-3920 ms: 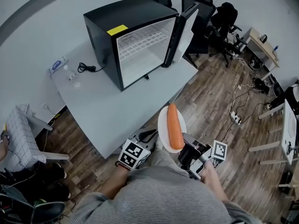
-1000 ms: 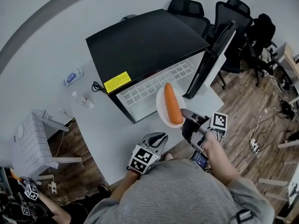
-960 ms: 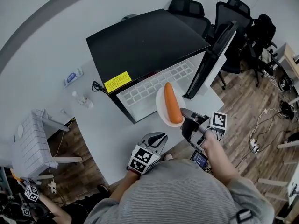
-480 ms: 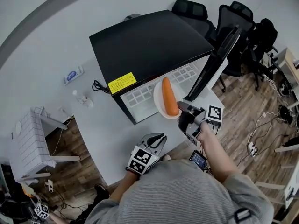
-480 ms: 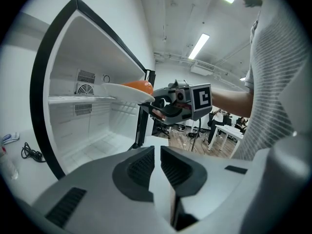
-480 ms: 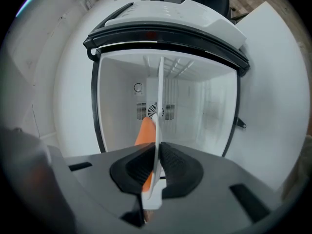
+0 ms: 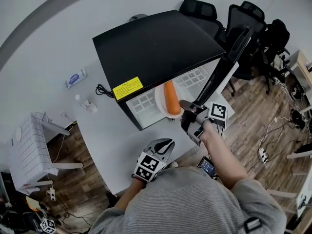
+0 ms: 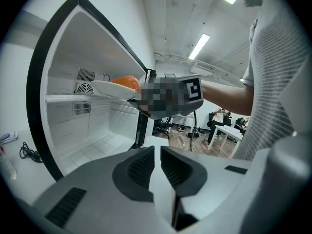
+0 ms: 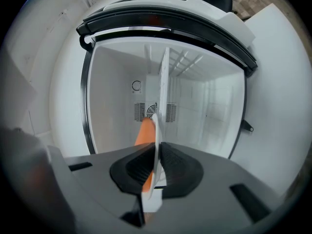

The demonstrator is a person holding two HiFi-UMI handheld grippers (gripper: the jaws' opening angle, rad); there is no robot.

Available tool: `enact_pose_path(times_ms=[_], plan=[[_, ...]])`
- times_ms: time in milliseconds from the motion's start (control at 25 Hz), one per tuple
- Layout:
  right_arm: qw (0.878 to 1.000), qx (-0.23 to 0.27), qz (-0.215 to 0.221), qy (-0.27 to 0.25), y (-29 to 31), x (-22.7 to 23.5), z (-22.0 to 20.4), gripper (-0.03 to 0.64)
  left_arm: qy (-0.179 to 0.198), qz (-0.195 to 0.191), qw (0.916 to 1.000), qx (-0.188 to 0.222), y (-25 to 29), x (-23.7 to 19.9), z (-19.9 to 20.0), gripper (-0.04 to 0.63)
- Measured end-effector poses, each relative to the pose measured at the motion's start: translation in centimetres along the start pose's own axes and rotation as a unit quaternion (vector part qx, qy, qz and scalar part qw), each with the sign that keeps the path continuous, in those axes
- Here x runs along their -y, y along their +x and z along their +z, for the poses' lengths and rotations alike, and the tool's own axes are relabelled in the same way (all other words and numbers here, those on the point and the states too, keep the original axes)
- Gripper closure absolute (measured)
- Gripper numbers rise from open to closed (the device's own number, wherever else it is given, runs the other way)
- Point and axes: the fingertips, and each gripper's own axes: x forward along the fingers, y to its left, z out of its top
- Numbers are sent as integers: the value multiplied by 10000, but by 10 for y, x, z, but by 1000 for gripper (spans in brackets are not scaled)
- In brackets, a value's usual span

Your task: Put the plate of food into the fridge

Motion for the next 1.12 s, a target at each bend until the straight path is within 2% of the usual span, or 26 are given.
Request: enact_pose_path(times_ms=[840, 1120], plan=[[9988, 362, 3, 329, 24, -3, 3, 586, 12, -40, 10000, -50, 3, -1, 0, 549], [9978, 607, -113, 239, 30, -5, 3, 585, 24, -45, 10000, -72, 3, 1, -1, 549]])
